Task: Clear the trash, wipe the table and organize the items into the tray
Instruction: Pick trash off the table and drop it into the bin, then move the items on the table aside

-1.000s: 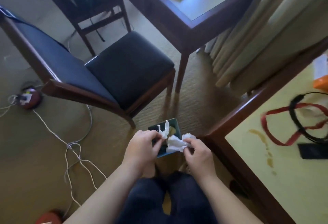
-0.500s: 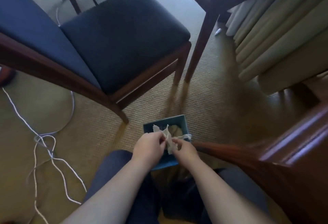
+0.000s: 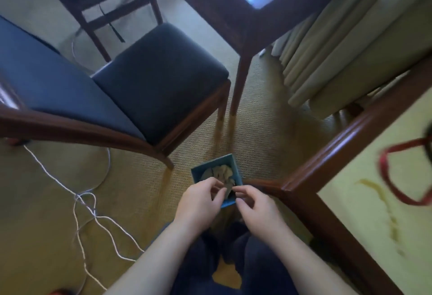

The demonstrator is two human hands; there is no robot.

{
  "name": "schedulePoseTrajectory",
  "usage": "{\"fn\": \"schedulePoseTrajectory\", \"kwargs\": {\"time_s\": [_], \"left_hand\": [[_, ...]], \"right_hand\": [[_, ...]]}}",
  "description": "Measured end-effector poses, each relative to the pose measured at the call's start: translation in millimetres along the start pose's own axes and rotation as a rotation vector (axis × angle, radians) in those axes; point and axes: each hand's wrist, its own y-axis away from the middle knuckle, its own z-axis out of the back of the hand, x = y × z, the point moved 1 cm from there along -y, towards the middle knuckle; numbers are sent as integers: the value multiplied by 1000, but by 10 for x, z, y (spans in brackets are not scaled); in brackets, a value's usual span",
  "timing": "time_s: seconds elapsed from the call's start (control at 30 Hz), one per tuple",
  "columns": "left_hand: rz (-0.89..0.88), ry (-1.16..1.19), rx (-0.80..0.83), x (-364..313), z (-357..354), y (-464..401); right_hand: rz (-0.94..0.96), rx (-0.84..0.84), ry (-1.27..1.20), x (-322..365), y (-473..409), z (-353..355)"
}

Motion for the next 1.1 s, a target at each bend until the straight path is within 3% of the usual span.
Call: {"fn": "schedulePoseTrajectory", "kwargs": {"time_s": [0.1,0.2,0.37,0.53,0.73,1.1], "left_hand": [[-128,96,-50,-546,587,425],[-296,151,-116,-1081,1011,715],[-512,150,-64,-1918,1262,1009],[-640,41,58,-2476,1010,1125],[-702,-99,105,-2962,484,1167],[-656,-324,135,-3882,-689,841]], "right_hand": [[134,-144,-55,475,711,467],[220,-404,-78,745,1308,883],[169,-775,-102,711,2042,1502],[15,-947,-113,252,2569,1920],[-142,-944,-120,-480,2884,2360],[-304,-705,107,-1685,2439,3370]]}}
